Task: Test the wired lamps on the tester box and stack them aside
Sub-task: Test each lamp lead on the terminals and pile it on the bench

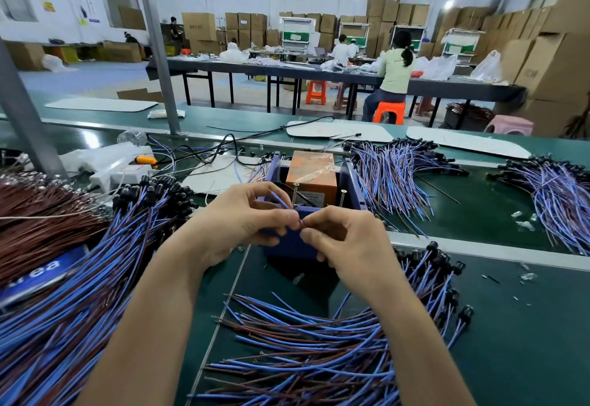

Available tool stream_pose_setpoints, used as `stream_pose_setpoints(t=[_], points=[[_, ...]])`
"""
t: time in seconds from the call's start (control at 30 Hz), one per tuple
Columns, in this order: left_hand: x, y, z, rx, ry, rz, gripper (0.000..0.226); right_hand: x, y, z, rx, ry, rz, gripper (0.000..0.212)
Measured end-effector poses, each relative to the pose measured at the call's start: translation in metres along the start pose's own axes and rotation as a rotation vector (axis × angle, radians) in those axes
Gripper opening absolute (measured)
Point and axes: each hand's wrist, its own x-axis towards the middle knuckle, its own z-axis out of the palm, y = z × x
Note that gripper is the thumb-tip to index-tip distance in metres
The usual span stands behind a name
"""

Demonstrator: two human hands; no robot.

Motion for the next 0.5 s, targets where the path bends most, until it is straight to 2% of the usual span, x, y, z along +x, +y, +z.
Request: stream_pose_setpoints(t=[0.1, 0.27, 0.5], points=[[0.004, -0.003, 0.003, -0.098, 0.114, -0.043, 0.012, 0.002, 0.008, 0.002, 0.029, 0.051, 0.053, 0.019], [0.007, -0.006, 0.017, -0.156, 0.033, -0.047, 0.004, 0.003, 0.012, 0.006, 0.079, 0.113, 0.062, 0.016], [0.015, -0.015, 0.027, -0.199, 0.111, -0.074, 0.008, 0.005, 0.019, 0.003, 0.119, 0.257, 0.171, 0.019]])
